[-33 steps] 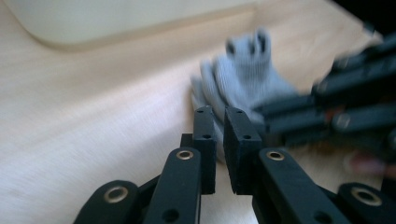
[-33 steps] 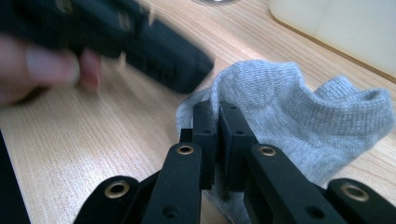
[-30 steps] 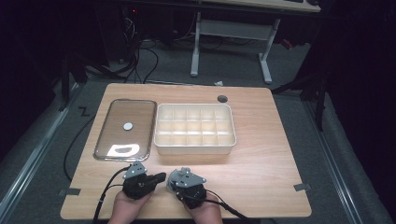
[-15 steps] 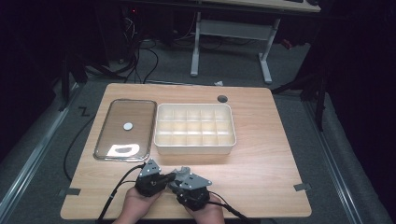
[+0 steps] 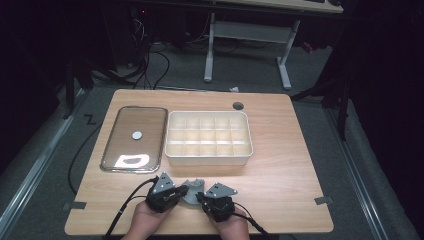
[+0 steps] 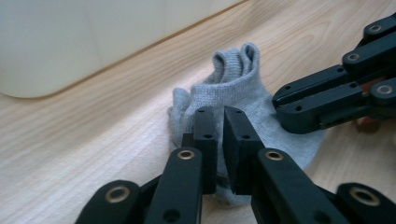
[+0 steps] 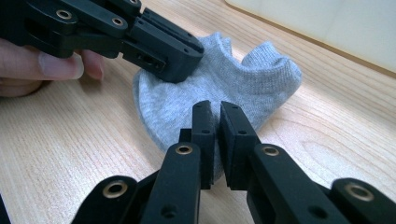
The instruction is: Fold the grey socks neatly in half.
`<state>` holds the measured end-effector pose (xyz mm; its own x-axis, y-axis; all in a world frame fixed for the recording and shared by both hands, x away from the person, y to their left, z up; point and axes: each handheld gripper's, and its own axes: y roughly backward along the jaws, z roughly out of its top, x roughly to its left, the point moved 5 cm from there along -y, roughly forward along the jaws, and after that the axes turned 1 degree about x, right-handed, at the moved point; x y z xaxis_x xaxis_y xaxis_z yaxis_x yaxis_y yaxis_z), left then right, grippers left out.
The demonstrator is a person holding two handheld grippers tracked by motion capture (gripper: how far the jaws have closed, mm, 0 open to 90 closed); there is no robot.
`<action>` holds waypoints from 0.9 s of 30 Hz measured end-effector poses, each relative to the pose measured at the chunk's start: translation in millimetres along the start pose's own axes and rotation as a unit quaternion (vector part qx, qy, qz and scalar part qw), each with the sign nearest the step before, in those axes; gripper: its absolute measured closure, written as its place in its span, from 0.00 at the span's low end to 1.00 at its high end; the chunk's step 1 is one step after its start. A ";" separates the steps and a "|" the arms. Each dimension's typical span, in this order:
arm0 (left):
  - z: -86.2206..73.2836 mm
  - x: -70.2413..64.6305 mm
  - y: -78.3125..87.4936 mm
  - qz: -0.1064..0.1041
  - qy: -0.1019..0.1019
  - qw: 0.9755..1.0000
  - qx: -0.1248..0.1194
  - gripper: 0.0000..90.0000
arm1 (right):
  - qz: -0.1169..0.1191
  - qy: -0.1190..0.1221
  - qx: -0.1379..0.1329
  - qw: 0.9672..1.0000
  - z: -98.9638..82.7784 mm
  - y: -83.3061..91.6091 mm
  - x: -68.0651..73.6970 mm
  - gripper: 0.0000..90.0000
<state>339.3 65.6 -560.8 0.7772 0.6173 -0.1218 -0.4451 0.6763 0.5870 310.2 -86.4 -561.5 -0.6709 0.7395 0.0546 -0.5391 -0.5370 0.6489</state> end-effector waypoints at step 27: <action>-4.0 -6.3 2.1 0.020 -0.036 0.999 0.006 0.80 | -0.027 -0.071 0.002 0.997 7.4 15.0 -3.7 0.72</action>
<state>331.8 64.8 -562.0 0.7895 0.6124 -0.0405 -0.4713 0.6472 0.5992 308.3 -94.2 -546.4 -0.5617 0.8175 0.1273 -0.5693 -0.4935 0.6575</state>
